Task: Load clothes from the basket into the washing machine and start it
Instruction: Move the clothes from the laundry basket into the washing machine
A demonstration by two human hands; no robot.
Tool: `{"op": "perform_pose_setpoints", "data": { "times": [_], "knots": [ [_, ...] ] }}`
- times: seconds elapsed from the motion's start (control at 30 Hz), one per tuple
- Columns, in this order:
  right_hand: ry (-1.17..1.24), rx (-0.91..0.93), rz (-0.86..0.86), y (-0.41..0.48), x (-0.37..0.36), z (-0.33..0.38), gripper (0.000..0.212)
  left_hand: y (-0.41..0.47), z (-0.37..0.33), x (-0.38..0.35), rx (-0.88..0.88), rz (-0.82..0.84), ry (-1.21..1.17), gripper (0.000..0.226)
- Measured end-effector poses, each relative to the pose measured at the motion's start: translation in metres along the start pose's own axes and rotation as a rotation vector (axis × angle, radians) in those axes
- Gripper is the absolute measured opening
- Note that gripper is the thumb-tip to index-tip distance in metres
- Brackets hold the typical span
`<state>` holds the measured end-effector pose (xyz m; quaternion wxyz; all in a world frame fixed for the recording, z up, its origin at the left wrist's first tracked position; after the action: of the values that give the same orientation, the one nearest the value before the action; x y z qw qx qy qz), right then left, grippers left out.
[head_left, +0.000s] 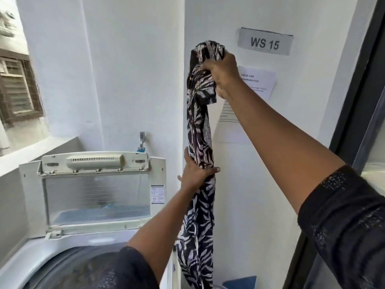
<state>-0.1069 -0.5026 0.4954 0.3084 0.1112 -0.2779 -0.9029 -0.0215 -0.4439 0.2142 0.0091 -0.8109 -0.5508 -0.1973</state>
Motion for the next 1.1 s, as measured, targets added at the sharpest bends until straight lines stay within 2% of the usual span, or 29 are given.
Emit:
{"op": "perform_pose_setpoints", "data": {
  "times": [0.03,0.13,0.17,0.23,0.27,0.33,0.4,0.5,0.57,0.7,0.73,0.8,0.87,0.9,0.97,1.07,1.1],
  "knots": [
    [0.057,-0.013,-0.009,0.001,0.000,0.004,0.037,0.004,0.009,0.003,0.068,-0.040,-0.027,0.107],
    [0.159,-0.040,-0.067,0.004,0.012,0.008,0.021,0.025,0.024,0.022,0.223,-0.090,-0.124,0.042],
    [0.162,-0.044,-0.092,0.006,0.020,0.006,0.022,0.033,0.025,0.032,0.242,-0.088,-0.144,0.034],
    [0.112,-0.007,-0.176,0.011,0.040,0.000,0.019,0.050,0.025,0.055,0.255,-0.067,-0.179,0.035],
    [0.061,0.019,-0.215,0.010,0.049,-0.002,0.025,0.057,0.023,0.067,0.249,-0.060,-0.210,0.031],
    [-0.010,0.050,-0.241,0.007,0.056,-0.011,0.026,0.063,0.014,0.095,0.224,-0.044,-0.259,0.011],
    [-0.024,0.011,-0.206,-0.002,0.051,-0.026,0.028,0.068,-0.001,0.123,0.170,-0.039,-0.301,0.012],
    [-0.114,-0.089,-0.095,-0.022,0.018,-0.058,0.049,0.074,-0.039,0.170,-0.031,-0.042,-0.280,0.027],
    [-0.143,-0.175,0.035,-0.043,-0.022,-0.082,0.057,0.077,-0.055,0.205,-0.105,-0.091,-0.220,0.028],
    [-0.129,-0.316,0.375,-0.101,-0.110,-0.117,0.055,0.072,-0.074,0.253,-0.157,-0.102,-0.161,0.041],
    [-0.117,-0.361,0.487,-0.120,-0.136,-0.126,0.062,0.072,-0.075,0.261,-0.174,-0.107,-0.135,0.043],
    [-0.106,-0.466,0.679,-0.159,-0.180,-0.145,0.095,0.067,-0.075,0.278,-0.209,-0.131,-0.070,0.042],
    [-0.206,-0.487,0.712,-0.183,-0.212,-0.166,0.129,0.063,-0.071,0.290,-0.252,-0.151,0.039,0.044],
    [-0.262,-0.468,0.690,-0.192,-0.226,-0.174,0.134,0.062,-0.069,0.295,-0.276,-0.160,0.112,0.046],
    [-0.250,-0.417,0.586,-0.203,-0.252,-0.186,0.121,0.057,-0.065,0.300,-0.337,-0.149,0.278,0.047],
    [-0.153,-0.360,0.391,-0.217,-0.274,-0.185,0.060,0.045,-0.059,0.298,-0.436,-0.134,0.478,0.042],
    [-0.151,-0.346,0.365,-0.222,-0.280,-0.186,0.047,0.043,-0.053,0.299,-0.454,-0.131,0.502,0.040]
  ]
}}
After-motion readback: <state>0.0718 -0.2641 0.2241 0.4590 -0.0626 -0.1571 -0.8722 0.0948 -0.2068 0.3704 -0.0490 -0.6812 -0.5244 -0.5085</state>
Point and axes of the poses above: each hand's wrist, its own y-axis towards the middle knuckle, its own x-axis out of the back of the hand, z = x × y, the point moved 10 cm from there along y, towards the middle knuckle, and after that the axes turned 5 degrees about -z, right-handed, at the moved point
